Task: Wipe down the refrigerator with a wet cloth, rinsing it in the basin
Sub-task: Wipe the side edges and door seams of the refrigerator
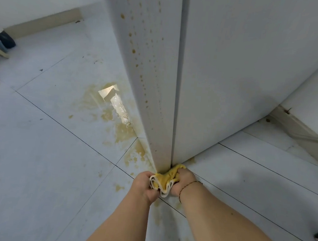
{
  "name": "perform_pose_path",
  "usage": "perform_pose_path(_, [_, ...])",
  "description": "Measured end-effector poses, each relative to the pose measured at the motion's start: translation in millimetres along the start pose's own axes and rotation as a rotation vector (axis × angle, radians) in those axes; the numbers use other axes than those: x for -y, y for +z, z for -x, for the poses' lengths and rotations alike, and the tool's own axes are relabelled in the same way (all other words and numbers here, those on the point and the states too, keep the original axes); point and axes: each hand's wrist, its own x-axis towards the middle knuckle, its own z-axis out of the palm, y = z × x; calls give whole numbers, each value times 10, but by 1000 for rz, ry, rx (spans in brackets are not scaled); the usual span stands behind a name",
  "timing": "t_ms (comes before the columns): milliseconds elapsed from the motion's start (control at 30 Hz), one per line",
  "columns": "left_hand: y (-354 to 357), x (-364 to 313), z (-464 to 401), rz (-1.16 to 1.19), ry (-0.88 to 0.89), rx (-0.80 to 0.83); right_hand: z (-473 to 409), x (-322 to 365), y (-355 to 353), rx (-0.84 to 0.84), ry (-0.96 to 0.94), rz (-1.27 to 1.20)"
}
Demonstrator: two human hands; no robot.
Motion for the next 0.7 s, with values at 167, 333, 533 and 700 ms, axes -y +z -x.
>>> perform_pose_path(167, [93, -25, -80, 115, 82, 41, -156, 9, 81, 102, 87, -150])
perform_pose_path(333, [166, -71, 105, 163, 72, 20, 119, 42, 65, 140, 55, -195])
perform_pose_path(533, [345, -249, 553, 179, -14, -26, 500, 198, 201, 95, 55, -282])
perform_pose_path(700, [552, -410, 1278, 217, 7, 72, 1233, 413, 349, 205, 51, -367])
